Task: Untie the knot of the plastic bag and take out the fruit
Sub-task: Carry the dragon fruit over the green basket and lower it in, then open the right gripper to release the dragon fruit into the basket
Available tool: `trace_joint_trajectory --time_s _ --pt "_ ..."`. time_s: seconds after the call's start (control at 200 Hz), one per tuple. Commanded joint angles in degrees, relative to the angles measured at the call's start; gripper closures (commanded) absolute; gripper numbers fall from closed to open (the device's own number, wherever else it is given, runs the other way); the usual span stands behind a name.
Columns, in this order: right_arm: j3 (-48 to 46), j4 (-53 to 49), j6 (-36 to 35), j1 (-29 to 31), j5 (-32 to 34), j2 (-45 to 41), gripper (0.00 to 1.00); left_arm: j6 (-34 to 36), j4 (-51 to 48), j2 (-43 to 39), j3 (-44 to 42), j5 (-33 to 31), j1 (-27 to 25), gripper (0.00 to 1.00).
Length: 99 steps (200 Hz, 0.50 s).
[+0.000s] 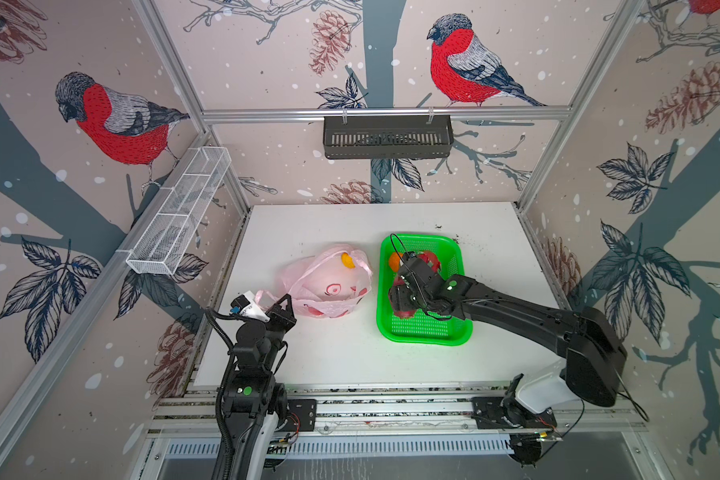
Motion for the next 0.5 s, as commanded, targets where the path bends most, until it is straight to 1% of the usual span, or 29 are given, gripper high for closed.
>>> trace_joint_trajectory --time_s 0.0,0.21,0.49 --pt "-0.5 2.5 0.6 0.3 -0.2 1.1 0.58 0.2 -0.4 -0.3 0.4 -0.7 -0.1 1.0" --pt "-1.2 3.5 0.8 0.3 0.0 3.5 0.56 0.4 -0.8 -0.6 0.3 -0.8 -0.1 1.0" --pt "-1.9 4.6 0.9 -0.3 -0.3 5.7 0.52 0.4 -0.9 -0.7 0.2 -1.0 -0.1 1.0"
